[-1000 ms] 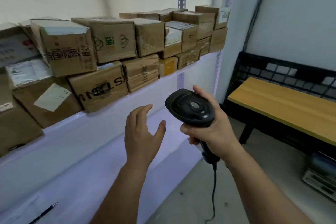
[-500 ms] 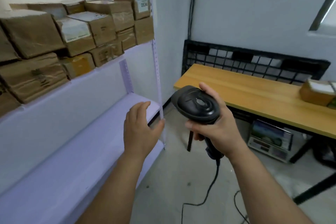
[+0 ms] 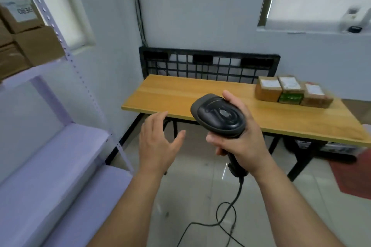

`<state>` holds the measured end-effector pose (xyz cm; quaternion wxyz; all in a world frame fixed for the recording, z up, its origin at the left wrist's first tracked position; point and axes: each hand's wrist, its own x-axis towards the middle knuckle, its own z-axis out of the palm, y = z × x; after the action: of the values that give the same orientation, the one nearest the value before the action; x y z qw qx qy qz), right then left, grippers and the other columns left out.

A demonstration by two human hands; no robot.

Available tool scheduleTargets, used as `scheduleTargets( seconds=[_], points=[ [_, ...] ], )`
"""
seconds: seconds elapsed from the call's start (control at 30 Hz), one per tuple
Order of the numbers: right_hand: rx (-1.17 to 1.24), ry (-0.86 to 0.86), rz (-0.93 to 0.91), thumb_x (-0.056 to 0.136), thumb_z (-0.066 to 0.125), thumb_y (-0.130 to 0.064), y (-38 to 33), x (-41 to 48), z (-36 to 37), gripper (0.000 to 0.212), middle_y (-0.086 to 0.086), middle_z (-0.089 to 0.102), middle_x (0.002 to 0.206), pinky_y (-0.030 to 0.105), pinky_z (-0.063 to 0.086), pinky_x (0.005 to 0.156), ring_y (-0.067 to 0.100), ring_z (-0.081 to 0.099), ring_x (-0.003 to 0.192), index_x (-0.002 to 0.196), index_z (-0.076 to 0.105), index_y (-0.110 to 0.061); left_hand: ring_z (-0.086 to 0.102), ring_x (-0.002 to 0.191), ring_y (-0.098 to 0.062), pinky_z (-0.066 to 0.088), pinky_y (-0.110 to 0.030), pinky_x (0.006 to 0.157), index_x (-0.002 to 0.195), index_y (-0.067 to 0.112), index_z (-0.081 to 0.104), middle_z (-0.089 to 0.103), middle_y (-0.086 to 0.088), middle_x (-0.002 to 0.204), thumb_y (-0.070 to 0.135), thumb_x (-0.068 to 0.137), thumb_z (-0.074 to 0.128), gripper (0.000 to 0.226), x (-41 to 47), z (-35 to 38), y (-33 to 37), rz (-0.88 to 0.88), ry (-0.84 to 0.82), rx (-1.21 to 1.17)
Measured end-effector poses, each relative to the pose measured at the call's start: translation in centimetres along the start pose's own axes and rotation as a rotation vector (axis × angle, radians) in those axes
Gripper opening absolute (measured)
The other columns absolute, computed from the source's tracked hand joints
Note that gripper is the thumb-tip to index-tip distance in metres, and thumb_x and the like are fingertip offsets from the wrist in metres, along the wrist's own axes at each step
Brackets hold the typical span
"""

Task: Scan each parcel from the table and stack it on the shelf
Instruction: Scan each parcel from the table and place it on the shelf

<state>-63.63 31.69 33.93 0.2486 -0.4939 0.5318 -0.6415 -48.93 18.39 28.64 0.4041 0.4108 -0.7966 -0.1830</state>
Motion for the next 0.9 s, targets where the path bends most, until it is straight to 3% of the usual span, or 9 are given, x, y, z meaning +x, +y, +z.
scheduleTargets(
  seconds=[0.13, 0.23, 0.37, 0.47, 0.7, 0.9],
  points=[
    [-0.021, 0.079, 0.032, 0.063, 0.081, -0.013, 0.3, -0.1, -4.4, 0.089, -0.003, 0.063, 0.116, 0.035, 0.055, 0.047, 0.018, 0.064, 0.058, 0.138, 0.041, -0.040, 0.045, 0.125, -0.025, 0.040, -0.043, 0.102, 0.131, 0.013, 0.052, 0.050, -0.007, 0.132, 0.033, 0.080, 0.075, 0.060, 0.6, 4.3, 2.7, 0.014, -0.078, -0.054],
    [-0.049, 0.137, 0.037, 0.062, 0.081, -0.013, 0.6, -0.1, -7.1, 0.090, -0.007, 0.063, 0.115, 0.039, 0.057, 0.049, 0.024, 0.064, 0.059, 0.138, 0.042, -0.040, 0.044, 0.126, -0.024, 0.040, -0.043, 0.103, 0.131, 0.014, 0.052, 0.050, -0.006, 0.133, 0.036, 0.080, 0.073, 0.060, 1.3, 7.0, 4.3, 0.053, -0.120, -0.065],
    [-0.086, 0.207, 0.045, 0.066, 0.082, -0.005, 1.4, 0.1, -10.4, 0.090, 0.002, 0.062, 0.118, 0.040, 0.056, 0.049, 0.023, 0.064, 0.057, 0.136, 0.043, -0.045, 0.043, 0.126, -0.022, 0.038, -0.040, 0.104, 0.132, 0.014, 0.051, 0.049, -0.005, 0.133, 0.035, 0.081, 0.073, 0.060, 2.3, 10.2, 6.5, 0.107, -0.162, -0.101],
    [-0.112, 0.257, 0.050, 0.062, 0.083, -0.013, 2.1, 0.7, -12.7, 0.090, 0.004, 0.063, 0.118, 0.036, 0.055, 0.048, 0.027, 0.065, 0.057, 0.137, 0.044, -0.045, 0.043, 0.127, -0.020, 0.039, -0.042, 0.104, 0.134, 0.017, 0.049, 0.049, -0.002, 0.135, 0.038, 0.081, 0.070, 0.060, 3.3, 12.8, 8.0, 0.124, -0.208, -0.122],
    [-0.178, 0.322, 0.087, 0.068, 0.085, -0.001, 4.7, 4.0, -18.4, 0.093, 0.002, 0.061, 0.124, 0.033, 0.056, 0.051, 0.010, 0.068, 0.069, 0.135, 0.045, -0.051, 0.041, 0.126, -0.019, 0.033, -0.035, 0.106, 0.135, 0.016, 0.048, 0.047, -0.002, 0.135, 0.038, 0.083, 0.069, 0.061, 7.3, 19.6, 10.5, 0.153, -0.296, -0.145],
    [-0.200, 0.386, 0.135, 0.069, 0.081, 0.004, 6.8, 9.4, -23.1, 0.090, 0.007, 0.062, 0.117, 0.035, 0.054, 0.048, 0.022, 0.064, 0.053, 0.134, 0.045, -0.047, 0.039, 0.128, -0.017, 0.034, -0.033, 0.106, 0.137, 0.018, 0.045, 0.046, 0.000, 0.136, 0.040, 0.084, 0.068, 0.062, 12.3, 25.1, 11.8, 0.139, -0.377, -0.145]
  ],
)
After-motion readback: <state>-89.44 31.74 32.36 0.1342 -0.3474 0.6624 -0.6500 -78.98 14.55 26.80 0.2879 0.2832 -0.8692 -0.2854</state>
